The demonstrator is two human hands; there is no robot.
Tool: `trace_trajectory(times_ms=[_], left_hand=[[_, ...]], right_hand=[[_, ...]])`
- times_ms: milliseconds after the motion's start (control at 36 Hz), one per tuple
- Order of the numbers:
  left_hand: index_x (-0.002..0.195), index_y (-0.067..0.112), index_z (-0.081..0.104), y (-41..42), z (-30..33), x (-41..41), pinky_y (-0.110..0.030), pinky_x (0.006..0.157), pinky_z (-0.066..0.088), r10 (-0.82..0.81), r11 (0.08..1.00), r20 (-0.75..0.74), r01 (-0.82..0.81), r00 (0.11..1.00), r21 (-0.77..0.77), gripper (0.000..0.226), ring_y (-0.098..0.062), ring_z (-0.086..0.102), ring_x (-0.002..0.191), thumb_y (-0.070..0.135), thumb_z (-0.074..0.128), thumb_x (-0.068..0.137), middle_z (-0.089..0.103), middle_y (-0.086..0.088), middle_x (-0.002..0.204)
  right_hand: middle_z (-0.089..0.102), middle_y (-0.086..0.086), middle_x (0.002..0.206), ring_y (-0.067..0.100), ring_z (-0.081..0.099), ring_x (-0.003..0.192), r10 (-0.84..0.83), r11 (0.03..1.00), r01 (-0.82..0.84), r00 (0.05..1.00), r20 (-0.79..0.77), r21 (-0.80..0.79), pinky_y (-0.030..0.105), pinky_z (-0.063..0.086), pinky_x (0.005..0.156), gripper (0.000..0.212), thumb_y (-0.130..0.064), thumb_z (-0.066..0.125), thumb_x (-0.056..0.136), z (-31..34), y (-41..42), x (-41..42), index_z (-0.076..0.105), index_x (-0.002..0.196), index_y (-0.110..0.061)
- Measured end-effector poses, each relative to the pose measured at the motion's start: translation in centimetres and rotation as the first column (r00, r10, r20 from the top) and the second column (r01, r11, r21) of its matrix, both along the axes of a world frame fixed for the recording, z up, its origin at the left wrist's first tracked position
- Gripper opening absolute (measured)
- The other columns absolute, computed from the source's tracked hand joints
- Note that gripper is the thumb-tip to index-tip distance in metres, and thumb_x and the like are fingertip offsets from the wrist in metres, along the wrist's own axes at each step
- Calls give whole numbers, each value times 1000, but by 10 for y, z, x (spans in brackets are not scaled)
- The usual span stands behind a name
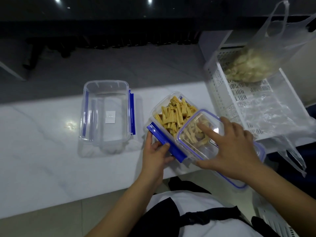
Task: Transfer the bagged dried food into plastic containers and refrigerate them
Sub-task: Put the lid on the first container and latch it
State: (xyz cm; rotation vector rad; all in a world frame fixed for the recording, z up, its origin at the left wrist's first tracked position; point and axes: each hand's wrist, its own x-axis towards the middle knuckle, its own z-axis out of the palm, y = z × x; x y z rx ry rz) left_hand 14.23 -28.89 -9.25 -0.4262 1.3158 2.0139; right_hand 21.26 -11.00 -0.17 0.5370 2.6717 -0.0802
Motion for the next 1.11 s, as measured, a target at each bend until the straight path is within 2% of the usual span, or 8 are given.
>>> trace_trajectory(times_ms=[83,222,500,667,806,889,1000,1111], left_hand=[[148,38,37,1,1,-1,-42,70,61,0,1000,6,0,1000,5,70,-28,72,102,-1,59,95,72,-7,120],[148,37,36,-1,0,-3,-49,76,61,-11,1000,4,11,1000,-4,70,-31,72,104,-1,59,95,70,-11,122],[147,39,37,-1,2,-2,-46,73,61,-7,1000,-18,7,1000,8,70,-30,70,108,-4,57,96,69,-11,121],[145,39,39,-1,4,-2,-49,76,61,-15,1000,-35,15,999,3,67,-31,70,107,-4,56,97,70,-11,121],[148,38,36,-1,5,-1,-43,72,61,8,1000,-4,-8,1000,-2,70,-29,70,109,-2,59,95,69,-9,122],[149,38,34,-1,4,-1,-41,70,61,17,1000,6,-17,1000,-9,72,-28,70,108,-2,58,95,70,-8,121],[147,39,36,-1,6,0,-38,67,61,13,1000,1,-13,1000,-2,69,-25,72,105,-4,56,96,72,-6,115],[149,37,36,0,6,-1,-34,65,60,14,1000,7,-14,1000,-19,69,-22,72,103,-1,57,96,72,-2,112]], right_hand=[[4,9,162,35,12,143,-22,999,22,1000,0,-36,53,18,112,112,-94,39,44,-7,-7,-12,8,147,-61],[-1,9,163,35,9,145,-41,998,40,999,-4,-56,54,16,114,115,-96,29,40,-12,-13,-23,-1,146,-61],[-1,4,163,33,7,146,-56,990,50,998,-41,-135,54,15,115,112,-96,37,43,-7,-6,-18,-4,142,-67],[-3,5,163,34,6,146,-60,991,55,997,-39,-120,54,14,115,113,-95,35,42,-8,-8,-26,-3,144,-64],[-2,8,163,36,6,146,-44,988,36,998,-51,-147,56,14,115,110,-89,57,55,-15,-14,-39,-1,145,-62],[-1,7,163,35,5,147,-58,984,47,997,-57,-172,57,13,116,110,-87,60,56,-15,-13,-38,0,146,-62],[-1,4,163,34,5,147,-72,980,57,995,-71,-190,55,13,116,110,-88,60,54,-9,-9,-33,2,145,-63],[1,4,163,33,7,147,-79,979,58,992,-103,-195,55,14,115,113,-93,47,45,-3,-10,-39,4,145,-64]])
